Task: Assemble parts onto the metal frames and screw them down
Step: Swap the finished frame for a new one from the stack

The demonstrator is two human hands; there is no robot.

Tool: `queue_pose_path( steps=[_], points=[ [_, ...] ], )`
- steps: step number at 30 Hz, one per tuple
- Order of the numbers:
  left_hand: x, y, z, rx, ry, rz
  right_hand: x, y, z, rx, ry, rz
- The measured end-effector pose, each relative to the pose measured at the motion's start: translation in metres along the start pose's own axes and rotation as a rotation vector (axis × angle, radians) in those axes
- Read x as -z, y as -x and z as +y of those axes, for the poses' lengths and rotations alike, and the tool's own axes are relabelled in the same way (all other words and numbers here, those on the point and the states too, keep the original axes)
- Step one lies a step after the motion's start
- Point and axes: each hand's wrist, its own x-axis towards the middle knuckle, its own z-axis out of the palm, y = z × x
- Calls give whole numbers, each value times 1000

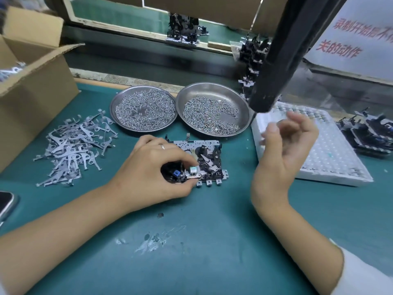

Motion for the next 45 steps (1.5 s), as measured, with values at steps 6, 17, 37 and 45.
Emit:
queue_pose_path(
  steps=[6, 17, 37, 45],
  points=[
    [1, -1, 4, 30, 82, 123, -4, 20, 8, -89, 223, -364],
    [9, -5, -1, 211, 205, 388, -16, 41, 6, 503, 831, -940],
    [1, 3, 6, -50, -25, 21, 11, 6, 14, -264, 333, -701],
    [-7, 4, 10, 1, 1, 118, 9, 6, 14, -291, 383, -685]
  ],
)
